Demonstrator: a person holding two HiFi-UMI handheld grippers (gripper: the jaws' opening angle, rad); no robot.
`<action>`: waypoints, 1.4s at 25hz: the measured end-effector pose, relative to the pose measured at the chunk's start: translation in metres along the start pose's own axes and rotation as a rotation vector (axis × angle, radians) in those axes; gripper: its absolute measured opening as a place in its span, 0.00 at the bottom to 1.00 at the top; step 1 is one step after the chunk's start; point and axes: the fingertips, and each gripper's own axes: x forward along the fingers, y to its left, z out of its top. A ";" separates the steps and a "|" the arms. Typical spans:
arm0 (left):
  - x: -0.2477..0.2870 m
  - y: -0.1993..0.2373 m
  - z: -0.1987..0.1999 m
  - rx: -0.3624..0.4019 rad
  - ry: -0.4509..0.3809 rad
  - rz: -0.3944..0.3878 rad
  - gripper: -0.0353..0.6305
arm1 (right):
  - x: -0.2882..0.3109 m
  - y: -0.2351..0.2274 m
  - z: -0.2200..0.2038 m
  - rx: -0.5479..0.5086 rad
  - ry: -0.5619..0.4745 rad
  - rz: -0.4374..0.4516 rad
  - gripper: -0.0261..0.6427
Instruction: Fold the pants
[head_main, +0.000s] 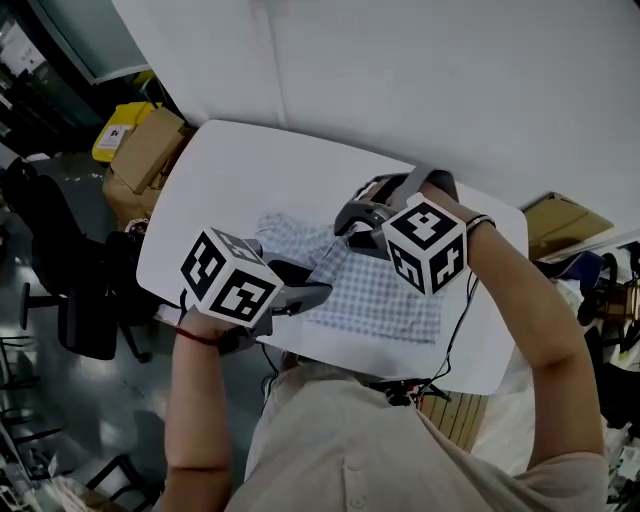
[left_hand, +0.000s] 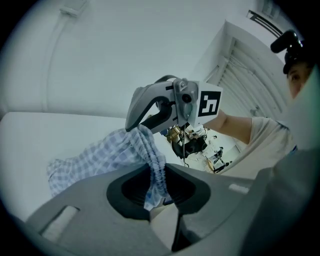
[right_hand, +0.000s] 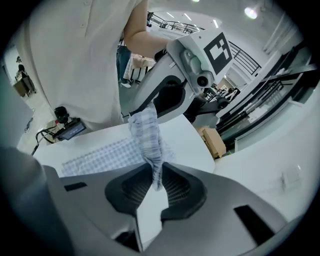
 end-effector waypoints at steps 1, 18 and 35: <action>0.013 -0.006 0.001 -0.001 0.014 -0.006 0.18 | -0.004 0.013 -0.007 0.011 0.006 -0.002 0.14; 0.221 -0.048 -0.011 -0.070 0.195 -0.053 0.18 | -0.008 0.191 -0.117 0.132 0.157 0.034 0.14; 0.317 -0.019 -0.056 -0.251 0.182 0.020 0.18 | 0.047 0.269 -0.159 0.096 0.214 0.095 0.14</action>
